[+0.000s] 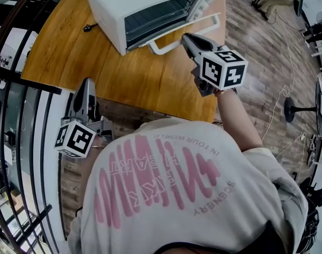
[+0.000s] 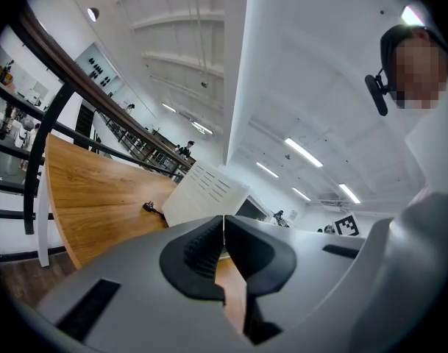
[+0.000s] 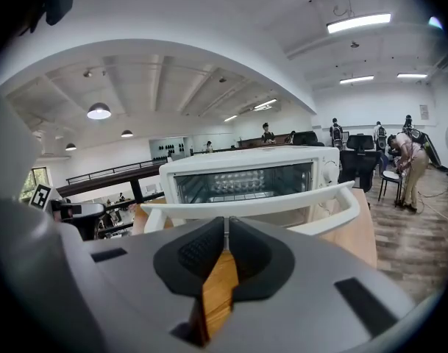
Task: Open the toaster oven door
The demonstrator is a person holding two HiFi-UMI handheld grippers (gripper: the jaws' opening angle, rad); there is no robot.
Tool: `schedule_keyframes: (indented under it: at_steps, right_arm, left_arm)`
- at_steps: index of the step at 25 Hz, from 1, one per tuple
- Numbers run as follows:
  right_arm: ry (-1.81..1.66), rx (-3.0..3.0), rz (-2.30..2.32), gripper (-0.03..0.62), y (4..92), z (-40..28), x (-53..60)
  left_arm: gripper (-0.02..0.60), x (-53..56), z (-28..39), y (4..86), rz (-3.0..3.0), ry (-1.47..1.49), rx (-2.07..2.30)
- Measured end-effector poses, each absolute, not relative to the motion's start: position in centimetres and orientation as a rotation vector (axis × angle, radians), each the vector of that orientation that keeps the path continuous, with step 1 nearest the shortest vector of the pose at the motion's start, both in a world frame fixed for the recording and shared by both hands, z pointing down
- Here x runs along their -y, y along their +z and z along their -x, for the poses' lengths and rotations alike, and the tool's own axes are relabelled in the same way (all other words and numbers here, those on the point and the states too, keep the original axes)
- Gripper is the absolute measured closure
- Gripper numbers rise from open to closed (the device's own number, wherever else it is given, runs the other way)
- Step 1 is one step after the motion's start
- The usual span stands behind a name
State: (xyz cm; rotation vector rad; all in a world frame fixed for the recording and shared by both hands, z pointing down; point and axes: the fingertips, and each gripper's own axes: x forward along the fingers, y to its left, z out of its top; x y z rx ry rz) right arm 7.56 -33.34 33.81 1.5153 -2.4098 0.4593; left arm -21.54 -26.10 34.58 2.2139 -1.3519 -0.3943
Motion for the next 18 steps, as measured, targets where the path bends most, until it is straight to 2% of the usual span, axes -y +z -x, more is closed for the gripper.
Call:
schedule_keyframes:
  at_steps: [18]
  right_arm:
    - [0.491,2.406,-1.46,0.565,36.8,-8.5,30.4]
  left_arm:
    - [0.558,26.9,19.5,33.3,-2.247,-0.368,1.332]
